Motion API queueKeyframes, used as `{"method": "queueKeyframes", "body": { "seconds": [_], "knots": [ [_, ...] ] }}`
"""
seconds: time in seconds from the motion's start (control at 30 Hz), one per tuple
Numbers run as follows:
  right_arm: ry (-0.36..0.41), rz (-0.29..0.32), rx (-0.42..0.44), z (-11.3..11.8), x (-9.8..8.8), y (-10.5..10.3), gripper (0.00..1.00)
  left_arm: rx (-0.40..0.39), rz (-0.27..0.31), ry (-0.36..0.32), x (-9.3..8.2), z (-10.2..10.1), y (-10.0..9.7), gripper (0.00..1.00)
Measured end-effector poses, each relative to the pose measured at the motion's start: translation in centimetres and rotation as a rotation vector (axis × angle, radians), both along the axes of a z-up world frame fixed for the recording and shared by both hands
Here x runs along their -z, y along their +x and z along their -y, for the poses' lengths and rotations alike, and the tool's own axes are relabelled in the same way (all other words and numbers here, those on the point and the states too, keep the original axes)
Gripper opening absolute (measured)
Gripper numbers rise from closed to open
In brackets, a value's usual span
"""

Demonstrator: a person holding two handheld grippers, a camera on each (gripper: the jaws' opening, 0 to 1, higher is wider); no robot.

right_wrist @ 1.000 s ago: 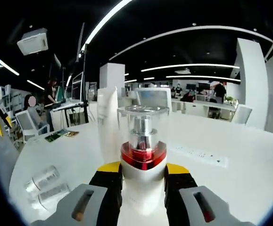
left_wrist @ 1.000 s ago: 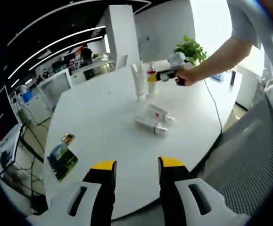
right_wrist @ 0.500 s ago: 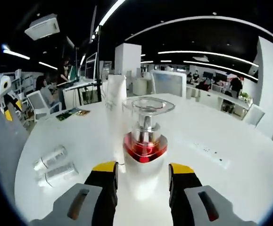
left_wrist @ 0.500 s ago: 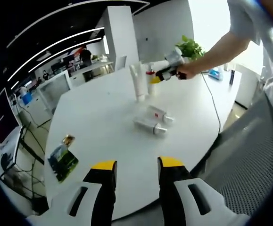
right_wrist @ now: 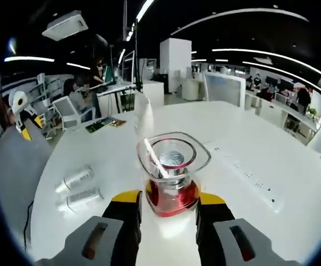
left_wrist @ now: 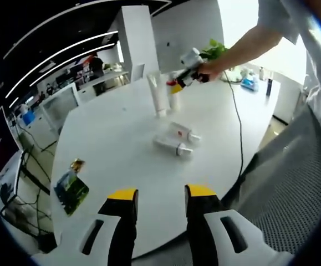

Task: Arrange the skincare products in the storage area until every visible bottle or jar stands upright without overlapping.

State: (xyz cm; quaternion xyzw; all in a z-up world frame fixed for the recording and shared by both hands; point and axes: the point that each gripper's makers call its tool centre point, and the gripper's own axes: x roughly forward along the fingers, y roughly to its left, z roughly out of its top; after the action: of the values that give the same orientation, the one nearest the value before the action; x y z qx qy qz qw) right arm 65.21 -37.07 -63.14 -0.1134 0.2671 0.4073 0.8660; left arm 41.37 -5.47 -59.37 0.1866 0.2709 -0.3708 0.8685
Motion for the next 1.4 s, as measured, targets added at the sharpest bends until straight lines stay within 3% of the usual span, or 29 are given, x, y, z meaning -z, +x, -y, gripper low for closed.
{"method": "queueKeyframes", "body": {
  "seconds": [0.17, 0.23, 0.73, 0.87, 1.13, 1.4],
  "knots": [
    [-0.038, -0.027, -0.022, 0.0, 0.6, -0.2, 0.31, -0.005, -0.001, 0.001, 0.0, -0.1, 0.0, 0.31],
    [-0.091, -0.055, -0.040, 0.4, 1.3, -0.5, 0.28, 0.004, -0.011, -0.005, 0.1, 0.1, -0.1, 0.32],
    [-0.104, -0.071, -0.104, -0.5, 1.2, -1.3, 0.25, -0.011, 0.008, -0.005, -0.1, -0.2, 0.2, 0.32],
    [-0.116, -0.073, -0.124, -0.7, 1.2, -1.7, 0.25, -0.025, 0.029, -0.041, -0.9, -0.2, 0.4, 0.33],
    [-0.132, -0.061, -0.131, -0.8, 1.3, -1.8, 0.25, -0.043, 0.038, -0.026, -0.8, -0.6, 0.7, 0.33],
    [-0.165, -0.059, -0.147, -1.0, 1.3, -1.8, 0.25, -0.032, 0.066, 0.007, -0.6, -0.6, 0.9, 0.45]
  ]
}}
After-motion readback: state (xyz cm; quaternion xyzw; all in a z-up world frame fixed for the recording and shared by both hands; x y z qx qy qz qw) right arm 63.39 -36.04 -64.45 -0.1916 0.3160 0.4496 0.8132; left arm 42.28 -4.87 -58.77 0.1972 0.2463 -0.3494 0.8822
